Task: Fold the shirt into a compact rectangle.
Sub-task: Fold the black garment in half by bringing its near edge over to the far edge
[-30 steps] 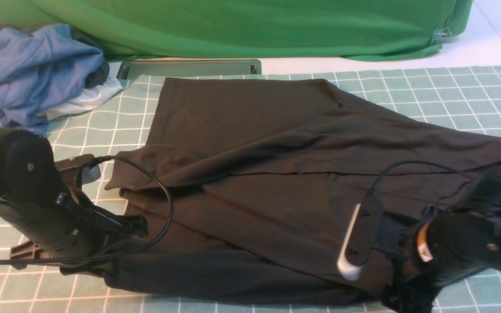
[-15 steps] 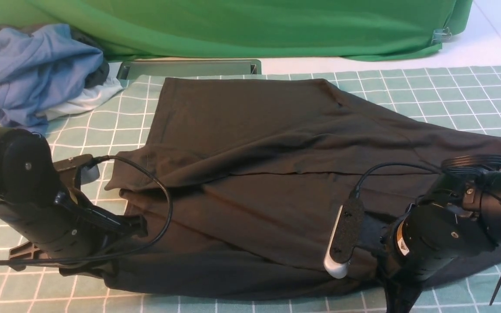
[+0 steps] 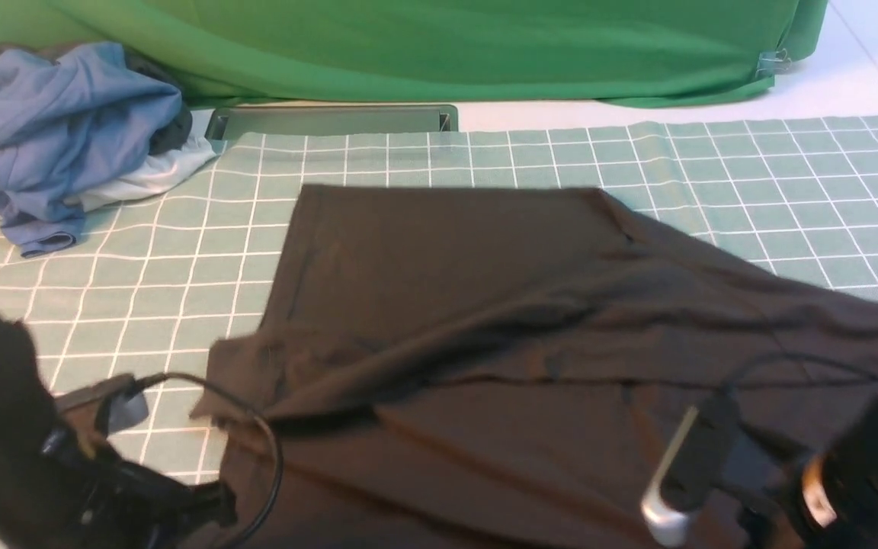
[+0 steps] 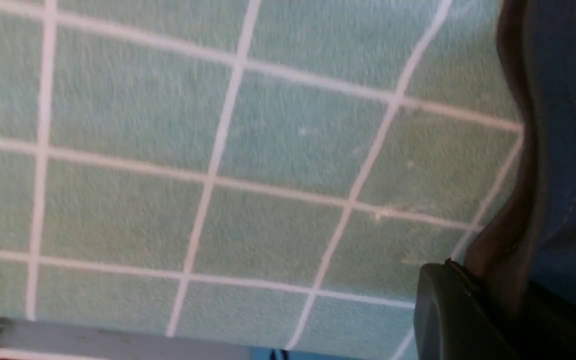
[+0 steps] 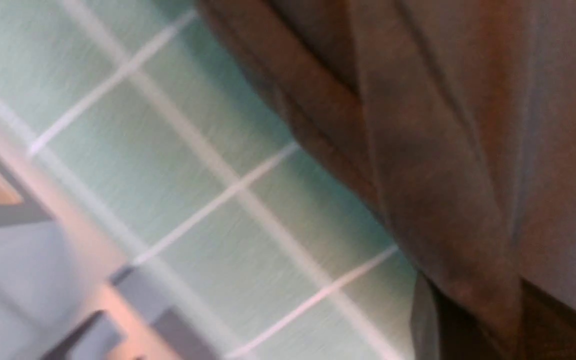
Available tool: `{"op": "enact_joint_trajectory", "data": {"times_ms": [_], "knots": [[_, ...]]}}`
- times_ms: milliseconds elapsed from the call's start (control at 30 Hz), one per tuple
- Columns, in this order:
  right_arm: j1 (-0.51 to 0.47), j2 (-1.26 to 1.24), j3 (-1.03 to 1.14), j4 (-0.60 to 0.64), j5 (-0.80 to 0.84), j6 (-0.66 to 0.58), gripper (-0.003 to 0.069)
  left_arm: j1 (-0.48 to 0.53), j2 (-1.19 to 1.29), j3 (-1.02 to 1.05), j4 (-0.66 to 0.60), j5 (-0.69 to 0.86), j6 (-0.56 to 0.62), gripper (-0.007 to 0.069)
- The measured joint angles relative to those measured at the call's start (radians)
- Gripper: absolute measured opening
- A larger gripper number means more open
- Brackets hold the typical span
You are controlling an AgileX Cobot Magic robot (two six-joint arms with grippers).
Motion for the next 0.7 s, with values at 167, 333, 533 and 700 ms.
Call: {"op": "enact_joint_trajectory", "data": {"times_ms": [167,333,533,700], "knots": [[-0.001,-0.055,0.013,-0.001,-0.001,0.052,0.0104,0.000,-0.076,-0.017,-0.011,-0.024,-0.009,0.0022],[-0.041,-0.053,-0.049,-0.034,0.010,0.098,0.0104,0.000,-0.074,-0.123,0.045,-0.051,-0.048,0.0022],[-0.155,-0.028,-0.203,-0.106,-0.027,0.110,0.0104,0.000,0.017,-0.197,0.104,-0.235,-0.112,0.0022],[-0.250,0.062,-0.354,-0.122,-0.071,0.106,0.0104,0.000,0.157,-0.294,0.118,-0.387,-0.117,0.0022]]}}
